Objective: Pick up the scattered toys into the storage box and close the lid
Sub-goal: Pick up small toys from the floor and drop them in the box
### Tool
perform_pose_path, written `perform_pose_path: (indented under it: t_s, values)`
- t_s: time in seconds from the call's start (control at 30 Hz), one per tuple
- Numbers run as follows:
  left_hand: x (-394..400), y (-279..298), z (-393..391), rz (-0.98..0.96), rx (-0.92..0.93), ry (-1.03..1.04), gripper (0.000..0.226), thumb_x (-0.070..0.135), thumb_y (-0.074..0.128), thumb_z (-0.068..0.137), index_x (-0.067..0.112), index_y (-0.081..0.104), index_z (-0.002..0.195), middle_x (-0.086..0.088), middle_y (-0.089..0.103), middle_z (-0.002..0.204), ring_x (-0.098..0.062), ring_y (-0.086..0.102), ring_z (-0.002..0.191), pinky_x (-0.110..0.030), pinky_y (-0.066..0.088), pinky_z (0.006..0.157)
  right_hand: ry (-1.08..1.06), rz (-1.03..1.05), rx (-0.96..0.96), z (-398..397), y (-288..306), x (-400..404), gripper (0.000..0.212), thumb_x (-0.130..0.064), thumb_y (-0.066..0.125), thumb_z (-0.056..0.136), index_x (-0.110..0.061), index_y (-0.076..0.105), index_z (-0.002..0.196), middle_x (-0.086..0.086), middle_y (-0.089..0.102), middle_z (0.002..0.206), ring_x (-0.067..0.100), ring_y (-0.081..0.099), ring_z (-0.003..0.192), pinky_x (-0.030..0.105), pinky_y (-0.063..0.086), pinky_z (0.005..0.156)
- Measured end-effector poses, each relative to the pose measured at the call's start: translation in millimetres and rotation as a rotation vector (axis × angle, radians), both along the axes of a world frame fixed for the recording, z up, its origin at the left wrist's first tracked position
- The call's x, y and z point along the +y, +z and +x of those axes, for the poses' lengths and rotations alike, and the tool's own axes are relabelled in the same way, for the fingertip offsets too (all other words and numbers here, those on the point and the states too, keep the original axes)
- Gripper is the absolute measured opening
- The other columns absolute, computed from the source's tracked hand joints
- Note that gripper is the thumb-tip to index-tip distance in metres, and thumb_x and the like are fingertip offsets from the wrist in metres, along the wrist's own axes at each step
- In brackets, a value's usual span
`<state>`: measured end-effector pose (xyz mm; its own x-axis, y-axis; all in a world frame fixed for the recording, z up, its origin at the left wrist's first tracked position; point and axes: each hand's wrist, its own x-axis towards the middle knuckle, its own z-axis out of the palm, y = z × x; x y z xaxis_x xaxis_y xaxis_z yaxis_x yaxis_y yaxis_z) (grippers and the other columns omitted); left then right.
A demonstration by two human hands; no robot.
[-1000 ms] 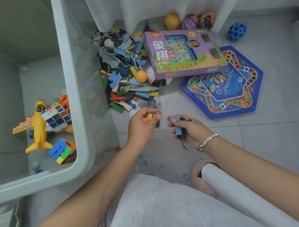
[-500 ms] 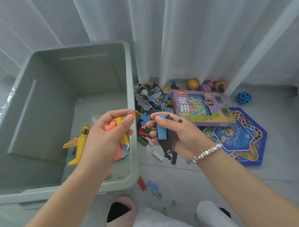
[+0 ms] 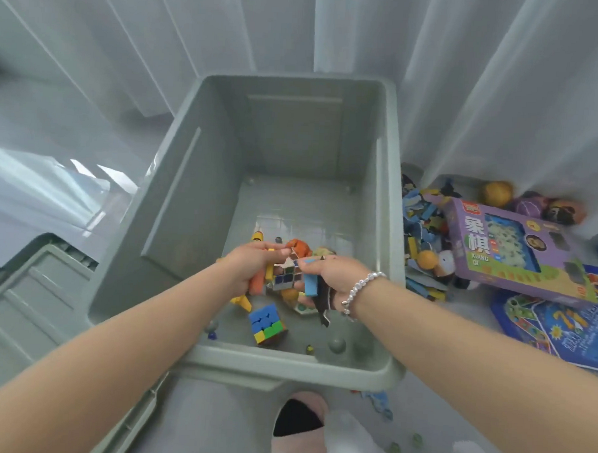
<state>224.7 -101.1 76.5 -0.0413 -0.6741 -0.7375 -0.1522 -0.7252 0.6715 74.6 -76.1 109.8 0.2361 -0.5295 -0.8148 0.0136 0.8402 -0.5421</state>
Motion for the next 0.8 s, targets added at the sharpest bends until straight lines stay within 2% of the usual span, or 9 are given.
perform_pose_path:
  t_s: [0.07,0.13,0.2,0.27,0.37,0.5,0.6,0.67,0.8]
  values:
    - [-1.8,-12.4,8.8,0.030,-0.079,-0.090,0.021,0.018,0.065,0.088,0.012,0.062,0.107,-0.005,0.063,0.094,-0.014,0.058,0.075,-0.024,0.046,0.059,0.070,-0.034,0.148,4.4,-9.6,-4.6,0.026,-0.020,0.062,0.087,-0.008,0.057,0.109,0.015,0.062,0.100,0.024,0.064,0.085,0.043,0.055,0.074]
    - [-4.2,-20.2,14.4,0.050,-0.136,-0.142,0.024,0.022,0.067,0.085,0.013,0.063,0.107,-0.005,0.063,0.102,-0.014,0.060,0.080,-0.028,0.047,0.068,0.195,-0.108,0.335,6.2,-13.4,-7.5,0.037,-0.026,0.064,0.085,-0.006,0.057,0.115,0.014,0.061,0.115,0.028,0.061,0.105,0.042,0.051,0.092]
    - [-5.2,-24.9,16.5,0.067,-0.194,-0.154,0.029,0.026,0.069,0.083,0.016,0.064,0.109,-0.005,0.062,0.108,-0.019,0.060,0.091,-0.033,0.049,0.076,0.260,-0.138,0.471,5.5,-10.2,-7.2,0.038,-0.028,0.061,0.088,-0.004,0.056,0.118,0.011,0.059,0.115,0.025,0.058,0.110,0.036,0.047,0.097]
    - [-5.8,-27.4,16.3,0.085,-0.261,-0.163,0.030,0.030,0.071,0.081,0.018,0.064,0.108,-0.007,0.061,0.112,-0.025,0.058,0.103,-0.037,0.050,0.081,0.280,-0.153,0.509,3.6,-9.8,-8.1,0.038,-0.026,0.057,0.090,-0.003,0.053,0.120,0.012,0.058,0.118,0.023,0.056,0.108,0.033,0.047,0.096]
    - [-4.1,-26.1,13.2,0.100,-0.262,-0.161,0.022,0.027,0.069,0.084,0.019,0.064,0.104,-0.005,0.062,0.117,-0.020,0.061,0.100,-0.031,0.048,0.073,0.270,-0.134,0.490,3.7,-6.4,-7.4,0.041,-0.021,0.055,0.092,-0.002,0.047,0.127,0.013,0.052,0.129,0.026,0.053,0.116,0.038,0.045,0.100]
    - [-2.1,-17.7,9.3,0.065,-0.194,-0.163,0.018,0.023,0.064,0.088,0.019,0.062,0.105,-0.004,0.065,0.115,-0.012,0.065,0.089,-0.024,0.050,0.065,0.173,-0.083,0.396,4.7,-6.5,-7.0,0.035,-0.018,0.054,0.092,-0.005,0.048,0.123,0.014,0.052,0.128,0.029,0.054,0.114,0.042,0.048,0.095]
    - [1.2,-2.9,2.7,-0.042,-0.146,-0.164,0.021,0.026,0.061,0.090,0.016,0.062,0.108,-0.003,0.066,0.113,-0.013,0.066,0.092,-0.028,0.051,0.078,0.032,-0.046,0.221,0.8,4.7,-0.5,0.028,-0.013,0.054,0.091,-0.006,0.049,0.118,0.013,0.052,0.125,0.026,0.054,0.106,0.035,0.053,0.078]
    - [5.8,13.0,-5.0,-0.147,-0.115,-0.148,0.021,0.028,0.057,0.092,0.015,0.063,0.108,-0.003,0.068,0.108,-0.013,0.067,0.092,-0.026,0.052,0.080,0.016,-0.119,0.120,-10.0,21.3,8.6,0.027,-0.009,0.050,0.093,-0.008,0.053,0.120,0.011,0.056,0.117,0.022,0.055,0.105,0.031,0.051,0.082]
    - [28.5,52.3,-23.8,-0.347,-0.065,-0.154,0.016,0.026,0.053,0.094,0.018,0.065,0.101,-0.002,0.070,0.100,-0.015,0.068,0.091,-0.026,0.053,0.082,0.040,-0.399,0.087,-53.9,63.3,36.7,0.016,-0.012,0.050,0.094,-0.020,0.062,0.101,0.002,0.066,0.104,0.012,0.066,0.096,0.027,0.055,0.083]
